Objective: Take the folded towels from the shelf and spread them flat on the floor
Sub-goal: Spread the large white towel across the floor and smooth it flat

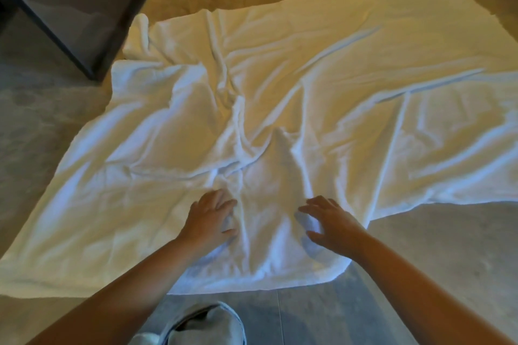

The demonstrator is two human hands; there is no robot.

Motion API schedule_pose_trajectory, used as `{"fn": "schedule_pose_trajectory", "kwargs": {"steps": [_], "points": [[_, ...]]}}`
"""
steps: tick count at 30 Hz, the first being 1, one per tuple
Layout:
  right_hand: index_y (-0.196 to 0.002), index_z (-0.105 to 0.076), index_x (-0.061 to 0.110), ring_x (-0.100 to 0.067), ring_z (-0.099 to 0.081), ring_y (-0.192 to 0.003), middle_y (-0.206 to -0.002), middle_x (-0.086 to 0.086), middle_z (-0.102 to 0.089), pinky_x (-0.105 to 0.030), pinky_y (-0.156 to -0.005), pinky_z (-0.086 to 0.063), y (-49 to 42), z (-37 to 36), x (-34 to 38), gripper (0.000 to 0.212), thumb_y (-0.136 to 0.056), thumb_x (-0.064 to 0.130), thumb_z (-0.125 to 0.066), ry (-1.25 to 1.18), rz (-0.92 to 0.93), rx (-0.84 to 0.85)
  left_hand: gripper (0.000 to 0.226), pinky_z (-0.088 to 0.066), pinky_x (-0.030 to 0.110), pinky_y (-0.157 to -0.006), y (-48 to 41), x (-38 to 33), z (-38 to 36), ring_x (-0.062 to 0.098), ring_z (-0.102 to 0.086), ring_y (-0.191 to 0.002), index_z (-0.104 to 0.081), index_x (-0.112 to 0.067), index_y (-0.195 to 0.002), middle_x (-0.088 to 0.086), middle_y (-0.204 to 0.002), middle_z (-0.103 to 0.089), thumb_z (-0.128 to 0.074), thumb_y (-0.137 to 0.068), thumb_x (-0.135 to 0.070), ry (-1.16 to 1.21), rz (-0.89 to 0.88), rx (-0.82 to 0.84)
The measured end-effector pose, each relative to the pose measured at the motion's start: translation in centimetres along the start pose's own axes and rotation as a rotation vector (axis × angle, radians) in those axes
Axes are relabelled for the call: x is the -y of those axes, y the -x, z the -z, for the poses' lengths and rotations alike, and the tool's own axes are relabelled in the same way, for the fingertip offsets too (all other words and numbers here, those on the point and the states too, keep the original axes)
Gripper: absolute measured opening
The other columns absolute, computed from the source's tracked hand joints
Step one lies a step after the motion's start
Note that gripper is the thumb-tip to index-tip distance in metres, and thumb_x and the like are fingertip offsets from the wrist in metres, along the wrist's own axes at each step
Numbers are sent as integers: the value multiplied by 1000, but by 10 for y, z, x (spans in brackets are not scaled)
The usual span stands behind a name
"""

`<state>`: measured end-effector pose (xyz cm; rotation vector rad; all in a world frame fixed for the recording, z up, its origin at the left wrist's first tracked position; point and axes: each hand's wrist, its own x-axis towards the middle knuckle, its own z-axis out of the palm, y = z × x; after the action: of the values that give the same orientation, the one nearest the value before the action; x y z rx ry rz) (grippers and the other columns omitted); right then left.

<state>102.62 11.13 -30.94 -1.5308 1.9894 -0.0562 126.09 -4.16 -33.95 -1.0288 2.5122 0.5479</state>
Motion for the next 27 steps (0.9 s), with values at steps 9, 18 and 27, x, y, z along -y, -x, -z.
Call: {"fn": "schedule_pose_trajectory", "kwargs": {"steps": [9,18,27], "points": [[-145,-5,31,-31,-19,-136,-151,-10,-7,-36,-101,-43,-13,-11,6,99,-72,49,-70,237,-228,141,98,-21,61,-106,-4,35,8,18,17,-144,5,-42,-145,-2,-152,30,-65,-77,-53,72,200,221],[-134,-32,21,-27,-38,-122,-134,-8,-32,-38,-90,-48,-81,33,64,70,-78,50,-63,185,-189,-50,33,-42,38,-85,-26,89,81,31,-50,-109,-61,-10,-111,10,-114,-55,-62,-83,-28,125,219,-520],[-143,-21,26,-27,-27,-136,-151,-5,-20,-42,-103,-39,-153,80,120,73,-83,50,-57,151,-163,-54,58,-19,51,-112,-84,151,110,24,-8,-144,-33,-19,-139,4,-157,-11,-51,-89,-42,175,416,-339]]}}
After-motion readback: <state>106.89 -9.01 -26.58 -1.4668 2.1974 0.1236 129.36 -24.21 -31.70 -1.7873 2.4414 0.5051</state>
